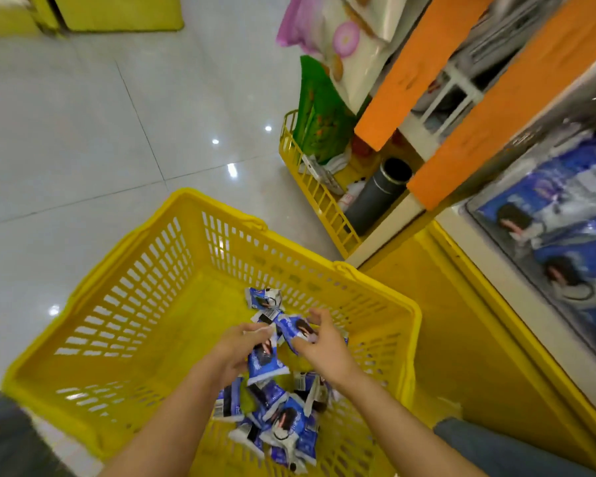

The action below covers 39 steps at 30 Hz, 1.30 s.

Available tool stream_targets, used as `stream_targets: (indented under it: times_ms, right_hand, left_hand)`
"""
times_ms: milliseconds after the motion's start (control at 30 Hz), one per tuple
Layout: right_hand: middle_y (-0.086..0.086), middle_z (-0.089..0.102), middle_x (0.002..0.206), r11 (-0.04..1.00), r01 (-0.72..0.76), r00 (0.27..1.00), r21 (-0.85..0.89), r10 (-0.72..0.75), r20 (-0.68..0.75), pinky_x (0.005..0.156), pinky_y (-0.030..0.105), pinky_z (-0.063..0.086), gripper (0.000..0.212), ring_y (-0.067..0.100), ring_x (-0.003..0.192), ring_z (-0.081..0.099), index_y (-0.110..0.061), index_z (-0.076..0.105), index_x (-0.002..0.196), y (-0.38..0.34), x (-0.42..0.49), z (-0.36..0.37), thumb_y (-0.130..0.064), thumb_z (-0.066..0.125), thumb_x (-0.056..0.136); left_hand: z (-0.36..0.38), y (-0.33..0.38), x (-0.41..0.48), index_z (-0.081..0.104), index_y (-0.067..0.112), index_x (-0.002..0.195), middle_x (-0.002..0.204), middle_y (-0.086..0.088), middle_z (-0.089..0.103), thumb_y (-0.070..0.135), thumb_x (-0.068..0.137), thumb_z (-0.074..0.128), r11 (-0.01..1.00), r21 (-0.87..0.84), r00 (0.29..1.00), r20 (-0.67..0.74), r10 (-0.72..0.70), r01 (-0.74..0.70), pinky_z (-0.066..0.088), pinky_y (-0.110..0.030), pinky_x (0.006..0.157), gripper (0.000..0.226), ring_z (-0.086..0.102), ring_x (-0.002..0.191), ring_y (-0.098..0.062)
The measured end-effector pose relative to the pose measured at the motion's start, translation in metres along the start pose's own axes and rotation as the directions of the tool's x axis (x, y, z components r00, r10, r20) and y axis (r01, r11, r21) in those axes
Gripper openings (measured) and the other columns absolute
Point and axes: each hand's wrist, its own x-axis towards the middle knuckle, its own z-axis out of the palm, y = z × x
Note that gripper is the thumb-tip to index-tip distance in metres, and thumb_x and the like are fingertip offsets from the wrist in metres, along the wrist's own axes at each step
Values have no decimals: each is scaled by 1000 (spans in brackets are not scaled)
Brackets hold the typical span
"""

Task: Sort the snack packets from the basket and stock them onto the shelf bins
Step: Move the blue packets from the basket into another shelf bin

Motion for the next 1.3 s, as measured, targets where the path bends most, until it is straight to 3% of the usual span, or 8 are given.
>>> stream_targets:
  times_ms: [133, 300, 433, 567, 833, 1067, 1167, 1300]
  right_hand:
    - [-1, 46, 121, 990, 126, 991, 60, -123, -62, 73, 1, 39, 57, -5, 93, 47, -9, 35, 132, -16, -33, -3, -9, 66, 84]
    - [-13, 51, 105, 947, 320, 924, 20, -307, -228, 69, -4, 37, 49, -20, 84, 47, -19, 45, 117, -35, -76, -20, 0, 69, 78]
    - [-21, 52, 105, 876, 477, 843, -73, -479, -245, 78, 0, 40, 55, -20, 95, 50, -31, 44, 110, -55, -111, -50, -1, 74, 74]
    - [-19, 48, 115, 865, 499, 840, -50, -497, -216, 76, -3, 38, 59, -26, 96, 47, -21, 39, 126, -78, -138, -80, -13, 73, 79]
    - [1, 71, 102, 912, 348, 937, 218, -327, -124, 73, 18, 55, 22, 11, 87, 68, -16, 63, 108, -122, -176, -131, -24, 61, 88]
    - [-2, 74, 93, 878, 379, 917, 292, -315, -244, 70, 18, 55, 26, 8, 86, 69, -17, 67, 102, -132, -185, -173, -32, 63, 82]
    - [-2, 74, 82, 851, 425, 849, 308, -256, -462, 56, 12, 51, 22, 5, 72, 69, -17, 66, 100, -132, -181, -200, -31, 65, 83]
    - [9, 65, 113, 880, 424, 608, 215, -101, -787, 63, 20, 49, 52, 15, 86, 66, -10, 52, 127, -121, -164, -255, -37, 64, 85]
  left_hand:
    - [19, 14, -38, 58, 14, 97, 108, -16, 67, 31, 96, 50, 968, -227, 994, 22, 112, -104, 53, -30, 57, 18, 67, 80, -22]
    - [39, 30, -85, 56, 11, 104, 106, -13, 66, 31, 90, 57, 946, -193, 946, 146, 291, -261, 52, -43, 86, 25, 63, 99, -30]
    - [50, 53, -121, 51, 14, 83, 85, -12, 64, 22, 91, 57, 894, -136, 889, 118, 443, -427, 51, -25, 51, 13, 64, 65, -17]
    - [60, 82, -158, 49, 15, 71, 66, -4, 61, 14, 94, 52, 812, -174, 816, 61, 574, -558, 45, -19, 41, 22, 59, 49, -10]
    - [72, 132, -217, 50, 34, 80, 87, 3, 62, 27, 92, 55, 585, 73, 587, 13, 809, -808, 52, -24, 57, 15, 63, 68, -9]
    - [85, 163, -230, 35, 12, 100, 93, -13, 50, -7, 83, 54, 758, -267, 765, 102, 636, -594, 49, -32, 54, 32, 59, 68, -22]
    - [95, 170, -224, 43, 0, 112, 95, -19, 58, -10, 83, 55, 785, -252, 771, 173, 612, -566, 52, -28, 53, 33, 62, 70, -22]
    - [116, 176, -214, 61, 4, 104, 98, -12, 70, 1, 85, 62, 767, -223, 712, 284, 642, -602, 55, -24, 70, 19, 69, 86, -17]
